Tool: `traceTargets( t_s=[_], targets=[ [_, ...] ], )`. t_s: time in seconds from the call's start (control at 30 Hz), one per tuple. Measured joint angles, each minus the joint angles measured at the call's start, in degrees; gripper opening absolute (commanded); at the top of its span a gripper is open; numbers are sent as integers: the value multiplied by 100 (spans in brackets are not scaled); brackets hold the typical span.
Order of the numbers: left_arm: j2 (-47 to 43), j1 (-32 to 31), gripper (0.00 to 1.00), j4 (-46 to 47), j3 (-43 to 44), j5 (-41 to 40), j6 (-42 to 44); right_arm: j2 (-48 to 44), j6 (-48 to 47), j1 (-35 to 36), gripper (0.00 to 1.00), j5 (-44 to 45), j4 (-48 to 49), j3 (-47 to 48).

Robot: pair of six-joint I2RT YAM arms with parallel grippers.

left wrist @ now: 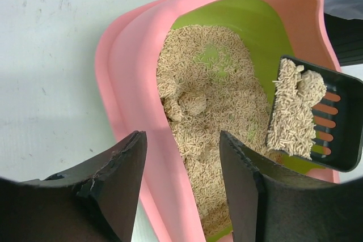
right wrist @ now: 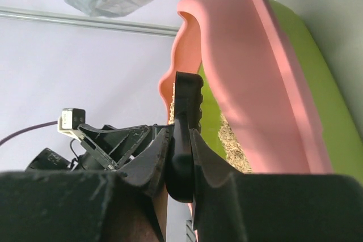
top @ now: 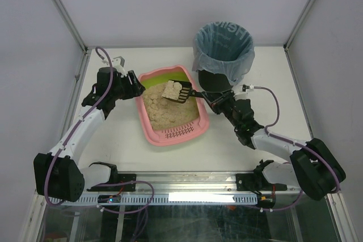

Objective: Clean the litter box

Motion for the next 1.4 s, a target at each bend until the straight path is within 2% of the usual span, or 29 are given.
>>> traceTargets(
  t_s=[0.37, 0.83, 1.07, 1.4],
  targets=[
    [-160, 2, 57, 90, -33, -4, -2, 238, 181, -208, 0, -415, 446, 66],
    [-173, 4, 56, 96, -42, -57, -9, 973, 393, -326, 0, -767, 925, 562],
    [-321, 13, 56, 105, -72, -260, -17, 1252, 444, -192, 0, -750, 1012, 787],
    [-1012, 59, 56, 157, -227, -927, -98, 1547, 376, -166, 0, -706, 907, 1117]
  ],
)
